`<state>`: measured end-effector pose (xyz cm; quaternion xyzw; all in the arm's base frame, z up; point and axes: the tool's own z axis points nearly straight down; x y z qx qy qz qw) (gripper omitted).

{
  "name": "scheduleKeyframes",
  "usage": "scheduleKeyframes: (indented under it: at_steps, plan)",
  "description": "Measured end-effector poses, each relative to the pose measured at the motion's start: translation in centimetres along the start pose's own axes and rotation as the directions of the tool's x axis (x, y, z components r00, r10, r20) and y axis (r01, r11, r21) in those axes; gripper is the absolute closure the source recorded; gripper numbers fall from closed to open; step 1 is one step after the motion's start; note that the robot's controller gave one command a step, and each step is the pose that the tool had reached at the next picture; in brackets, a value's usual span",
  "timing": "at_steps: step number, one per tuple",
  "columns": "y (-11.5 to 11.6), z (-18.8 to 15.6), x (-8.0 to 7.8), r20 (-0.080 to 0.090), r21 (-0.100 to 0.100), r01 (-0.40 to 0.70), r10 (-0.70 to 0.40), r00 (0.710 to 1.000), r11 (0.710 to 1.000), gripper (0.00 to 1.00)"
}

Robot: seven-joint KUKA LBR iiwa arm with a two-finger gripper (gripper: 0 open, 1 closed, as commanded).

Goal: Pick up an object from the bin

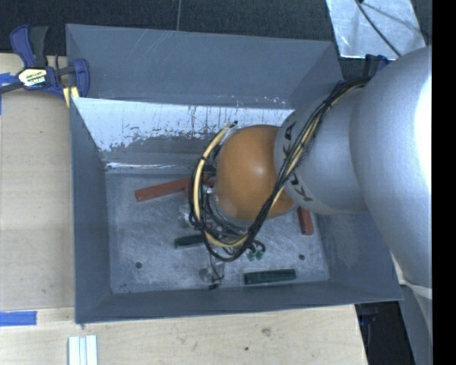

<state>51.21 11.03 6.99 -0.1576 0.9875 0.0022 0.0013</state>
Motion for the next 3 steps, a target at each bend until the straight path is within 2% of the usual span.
scheduleKeyframes:
  at_steps: [1, 2, 3]
  plan:
    - [-0.5, -0.1, 0.0, 0.001, 0.004, -0.004, 0.004, 1.000, 1.000, 1.00]
    - [-3.3, -12.8, -3.7, 0.005, 0.008, 0.357, -0.357, 0.934, 0.934, 1.00]
    - [-4.7, -18.5, -4.9, 0.005, 0.008, 0.317, -0.317, 0.949, 0.949, 1.00]
